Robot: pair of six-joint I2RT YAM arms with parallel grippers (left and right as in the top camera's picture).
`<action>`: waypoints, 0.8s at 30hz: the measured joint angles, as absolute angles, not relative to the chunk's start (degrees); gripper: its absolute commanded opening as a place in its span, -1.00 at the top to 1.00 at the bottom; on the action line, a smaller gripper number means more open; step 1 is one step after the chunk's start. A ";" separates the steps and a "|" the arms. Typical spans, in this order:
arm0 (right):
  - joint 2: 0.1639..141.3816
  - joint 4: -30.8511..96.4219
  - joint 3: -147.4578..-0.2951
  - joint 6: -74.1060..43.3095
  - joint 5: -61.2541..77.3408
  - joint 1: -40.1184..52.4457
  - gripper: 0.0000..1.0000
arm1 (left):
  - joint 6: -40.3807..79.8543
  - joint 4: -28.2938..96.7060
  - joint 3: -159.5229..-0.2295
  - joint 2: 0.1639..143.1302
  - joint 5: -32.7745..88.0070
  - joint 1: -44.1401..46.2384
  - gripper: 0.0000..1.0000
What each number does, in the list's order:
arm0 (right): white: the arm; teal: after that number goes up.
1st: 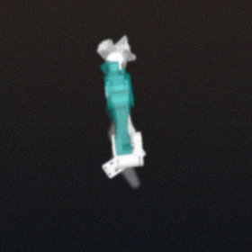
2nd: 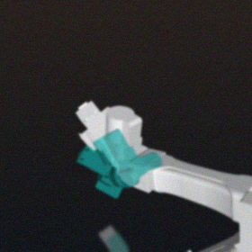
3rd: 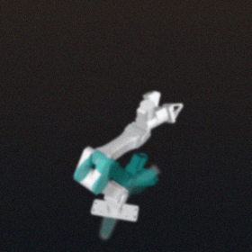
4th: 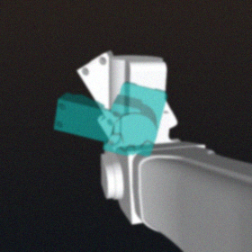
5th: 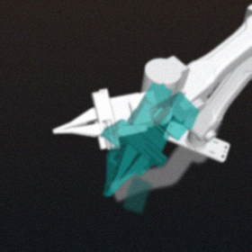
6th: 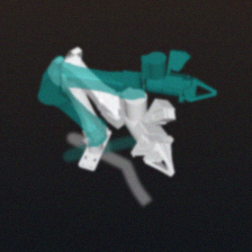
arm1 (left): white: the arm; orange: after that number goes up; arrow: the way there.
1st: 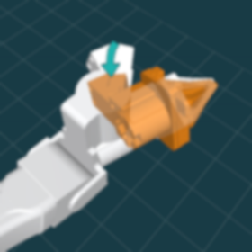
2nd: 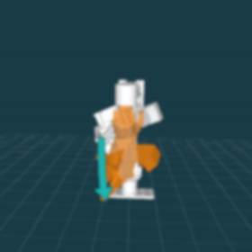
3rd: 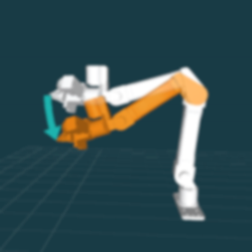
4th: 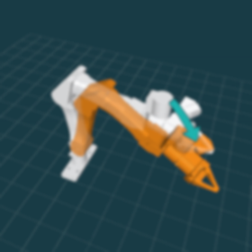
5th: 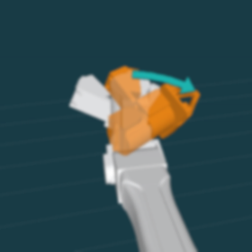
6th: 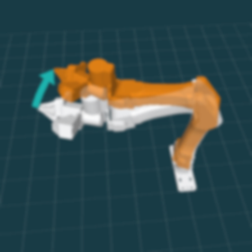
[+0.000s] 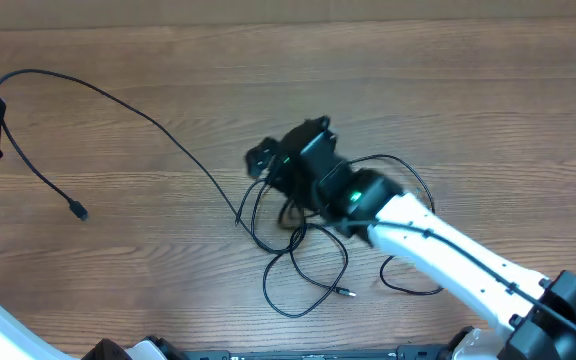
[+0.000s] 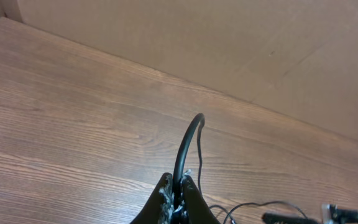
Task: Untangle cables
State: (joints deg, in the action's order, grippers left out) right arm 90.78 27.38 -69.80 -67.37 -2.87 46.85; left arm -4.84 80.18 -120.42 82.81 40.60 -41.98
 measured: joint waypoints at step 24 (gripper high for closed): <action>105.82 26.98 -69.73 -86.78 -12.49 53.60 -0.57 | -4.84 80.84 -120.42 82.81 42.48 -41.98 0.91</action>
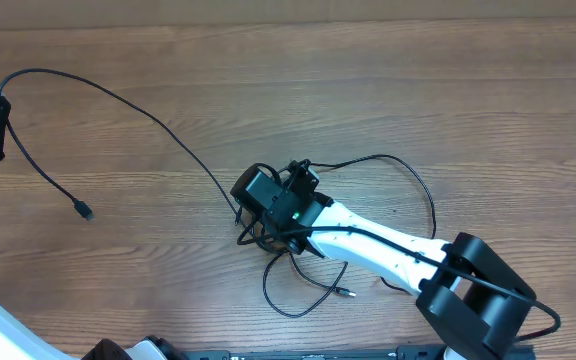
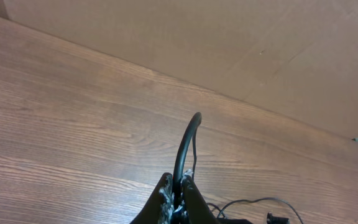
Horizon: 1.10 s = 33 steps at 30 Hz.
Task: Untangle cables
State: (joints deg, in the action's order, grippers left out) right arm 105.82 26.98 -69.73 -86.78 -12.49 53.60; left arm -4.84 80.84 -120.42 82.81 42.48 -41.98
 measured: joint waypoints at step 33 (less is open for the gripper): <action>88.33 59.88 -123.92 -25.21 2.70 40.23 0.92 | -4.86 80.88 -120.42 82.81 43.51 -41.98 0.91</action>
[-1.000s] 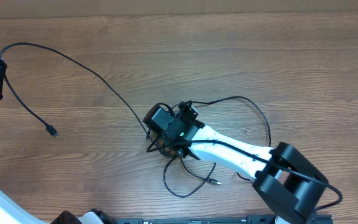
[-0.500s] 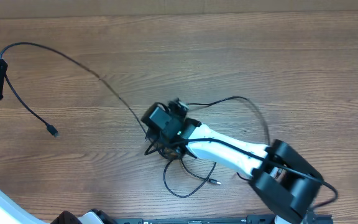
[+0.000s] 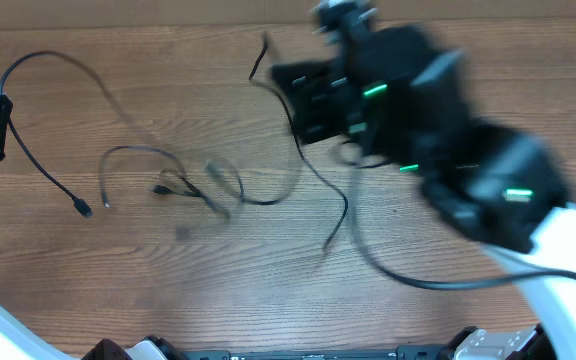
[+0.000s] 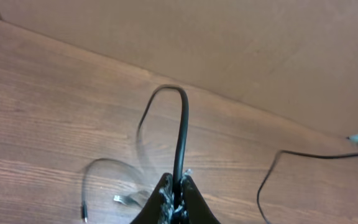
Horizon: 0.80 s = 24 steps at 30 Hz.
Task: Untangle cables
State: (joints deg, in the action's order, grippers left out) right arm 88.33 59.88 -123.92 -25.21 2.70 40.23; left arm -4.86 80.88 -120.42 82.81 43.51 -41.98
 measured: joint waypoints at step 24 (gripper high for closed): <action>92.20 41.41 -133.82 -6.81 32.80 -21.56 0.93 | -6.59 82.24 -120.42 81.91 47.81 -39.11 0.91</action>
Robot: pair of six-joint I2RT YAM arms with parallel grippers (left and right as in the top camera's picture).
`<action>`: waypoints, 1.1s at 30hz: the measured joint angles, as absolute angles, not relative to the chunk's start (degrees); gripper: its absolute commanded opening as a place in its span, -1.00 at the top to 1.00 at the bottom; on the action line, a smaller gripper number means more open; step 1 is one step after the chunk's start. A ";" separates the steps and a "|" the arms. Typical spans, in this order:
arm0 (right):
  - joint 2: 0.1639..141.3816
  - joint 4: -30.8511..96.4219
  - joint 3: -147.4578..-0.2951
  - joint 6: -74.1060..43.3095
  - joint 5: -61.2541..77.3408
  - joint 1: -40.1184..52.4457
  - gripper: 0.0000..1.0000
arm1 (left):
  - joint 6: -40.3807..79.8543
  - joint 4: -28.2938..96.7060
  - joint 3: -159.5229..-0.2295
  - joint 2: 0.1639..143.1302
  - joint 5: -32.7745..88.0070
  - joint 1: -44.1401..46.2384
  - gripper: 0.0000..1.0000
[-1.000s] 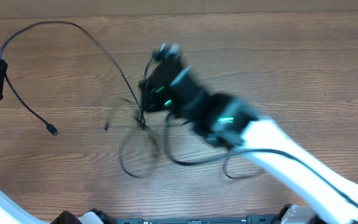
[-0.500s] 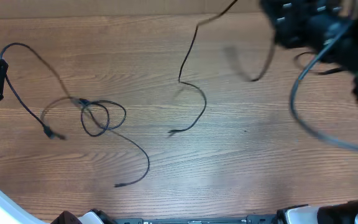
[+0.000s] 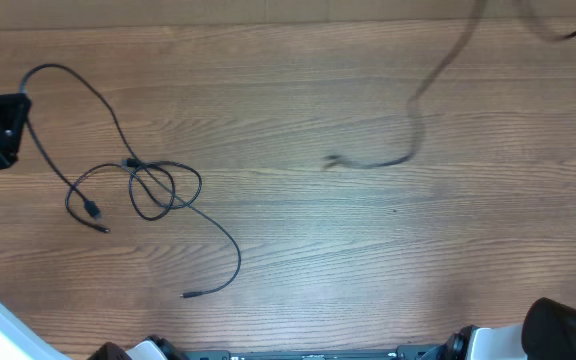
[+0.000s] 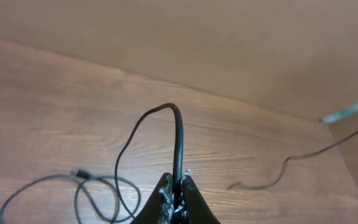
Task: Untangle cables
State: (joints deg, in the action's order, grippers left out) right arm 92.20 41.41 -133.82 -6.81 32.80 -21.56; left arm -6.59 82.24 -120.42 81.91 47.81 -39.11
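My left gripper sits at the table's far left edge, shut on a thick black cable (image 4: pixel 179 134). That cable (image 3: pixel 88 90) arcs right and falls into a few loose loops (image 3: pixel 158 190). One plug end lies at the front (image 3: pixel 186 294). A second thin cable (image 3: pixel 408 140) lies right of centre with its free end (image 3: pixel 330 160) on the wood. It rises, blurred, toward the top right corner. The left wrist view shows this second cable (image 4: pixel 278 177) apart from the loops (image 4: pixel 98 193). My right gripper is out of view.
A brown cardboard wall (image 4: pixel 197 37) closes the back of the wooden table (image 3: pixel 318 260). Part of the right arm's base (image 3: pixel 568 325) shows at the bottom right corner. A teal strip (image 4: pixel 347 109) sits at the wall's right end.
The right arm, raised over the upper middle of the table, has left the overhead view. The second cable now trails to the top right, apart from the left cable's loops.
A tangle lay mid-table with the right gripper at it, my left gripper holding one cable end at the far left. Then the right gripper was down on the tangle, then raised with a cable. Now two cables lie apart.
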 measured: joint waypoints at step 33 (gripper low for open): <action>131.13 36.99 -134.50 1.28 24.34 -50.09 0.92 | -12.23 82.67 -120.44 72.38 38.72 -36.45 0.91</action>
State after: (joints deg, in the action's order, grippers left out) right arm 131.13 36.99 -134.50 1.28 24.34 -50.09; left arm -12.23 82.67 -120.44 72.38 38.72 -36.45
